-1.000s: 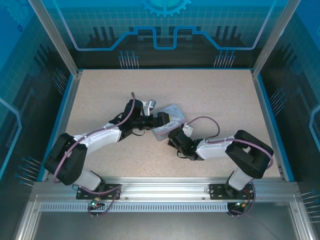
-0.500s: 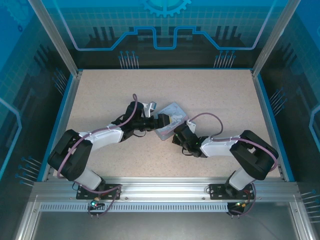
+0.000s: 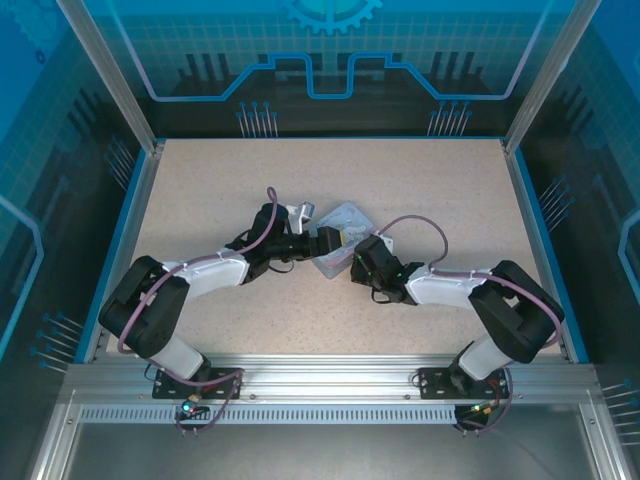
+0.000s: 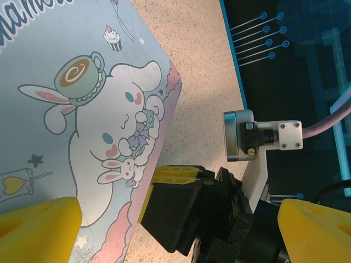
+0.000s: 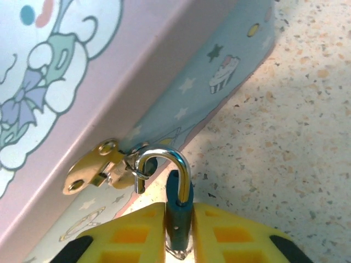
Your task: Unlock the padlock with the key
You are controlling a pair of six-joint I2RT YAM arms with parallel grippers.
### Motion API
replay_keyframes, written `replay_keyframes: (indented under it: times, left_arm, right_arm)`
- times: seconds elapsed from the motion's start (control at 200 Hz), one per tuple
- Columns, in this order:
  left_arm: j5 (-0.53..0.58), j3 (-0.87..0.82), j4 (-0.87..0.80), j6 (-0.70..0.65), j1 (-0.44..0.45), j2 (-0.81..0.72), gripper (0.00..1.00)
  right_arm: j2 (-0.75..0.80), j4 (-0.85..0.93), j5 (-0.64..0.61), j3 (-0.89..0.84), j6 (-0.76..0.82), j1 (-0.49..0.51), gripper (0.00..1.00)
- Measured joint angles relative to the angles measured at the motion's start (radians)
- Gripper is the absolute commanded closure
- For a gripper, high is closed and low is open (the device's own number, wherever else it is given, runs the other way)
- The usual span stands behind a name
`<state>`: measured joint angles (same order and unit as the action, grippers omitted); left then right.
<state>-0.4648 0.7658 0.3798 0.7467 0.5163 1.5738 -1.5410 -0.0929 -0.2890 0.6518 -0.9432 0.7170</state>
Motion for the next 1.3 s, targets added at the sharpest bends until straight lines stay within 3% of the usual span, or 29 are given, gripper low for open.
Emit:
replay_keyframes:
  times: [0.23,0.33,0.505,0.75,1.301]
  left_arm:
    - [0.000,0.002,0.003,0.014,0.000,0.003,0.06]
    - [0.000,0.006,0.002,0.014,0.000,0.006,0.06]
    - [0.000,0.011,-0.005,0.014,0.000,0.008,0.06]
    - [0.000,0.017,-0.014,0.014,0.000,0.009,0.06]
    - [0.000,0.020,-0.019,0.014,0.000,0.009,0.06]
  right_arm:
    - [0.081,-0.035,0.039,-0.064,0.129,-0.013,0.48]
    - [0.151,-0.051,0.057,-0.109,0.174,-0.017,0.43]
    - [0.192,-0.128,0.145,-0.151,0.204,-0.069,0.51]
    - [0.074,-0.251,0.277,-0.162,0.170,-0.121,0.61]
    - [-0.014,-0.369,0.353,-0.187,0.094,-0.160,0.73]
